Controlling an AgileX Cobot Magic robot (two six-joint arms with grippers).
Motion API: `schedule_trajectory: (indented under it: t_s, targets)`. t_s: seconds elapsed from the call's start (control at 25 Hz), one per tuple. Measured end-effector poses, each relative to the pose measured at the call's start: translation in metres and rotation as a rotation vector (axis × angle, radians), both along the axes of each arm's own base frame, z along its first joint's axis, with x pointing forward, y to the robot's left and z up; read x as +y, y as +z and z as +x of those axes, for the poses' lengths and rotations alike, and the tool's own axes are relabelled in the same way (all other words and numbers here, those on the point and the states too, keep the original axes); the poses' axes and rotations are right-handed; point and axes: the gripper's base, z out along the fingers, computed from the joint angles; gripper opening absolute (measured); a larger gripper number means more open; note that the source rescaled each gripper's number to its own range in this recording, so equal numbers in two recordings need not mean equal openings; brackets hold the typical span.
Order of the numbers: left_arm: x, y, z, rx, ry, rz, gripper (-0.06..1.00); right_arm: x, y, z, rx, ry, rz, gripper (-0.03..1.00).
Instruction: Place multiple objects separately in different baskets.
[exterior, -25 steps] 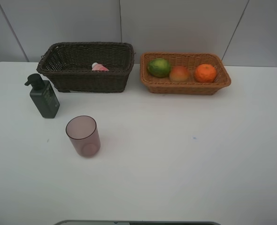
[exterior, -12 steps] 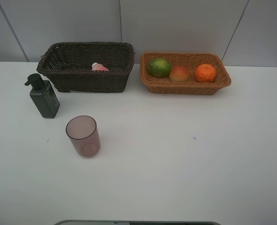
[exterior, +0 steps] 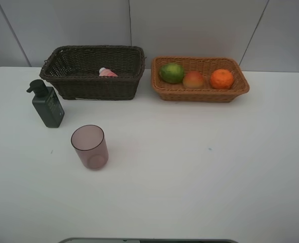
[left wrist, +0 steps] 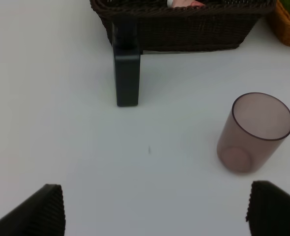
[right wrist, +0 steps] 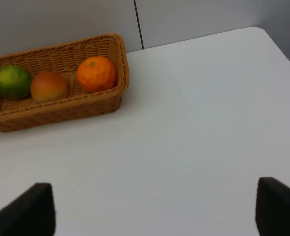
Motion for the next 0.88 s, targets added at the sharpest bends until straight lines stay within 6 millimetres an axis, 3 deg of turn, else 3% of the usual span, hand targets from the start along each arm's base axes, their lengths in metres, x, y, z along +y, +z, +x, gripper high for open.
schedule_trajectory:
  t_s: [0.12,0.32,0.56,0.88]
  targets:
    - [-0.001,0.0,0.002,0.017,-0.004,-0.005,0.96,0.0,0.0,0.0,0.0,0.0,0.0,0.78]
    - [-0.003,0.004,0.024,0.123,-0.01,-0.008,0.96,0.0,0.0,0.0,0.0,0.0,0.0,0.78]
    - [-0.004,0.016,0.072,0.132,-0.001,-0.001,0.96,0.0,0.0,0.0,0.0,0.0,0.0,0.78]
    - [-0.006,0.003,0.129,0.218,-0.008,0.043,0.96,0.0,0.0,0.0,0.0,0.0,0.0,0.78]
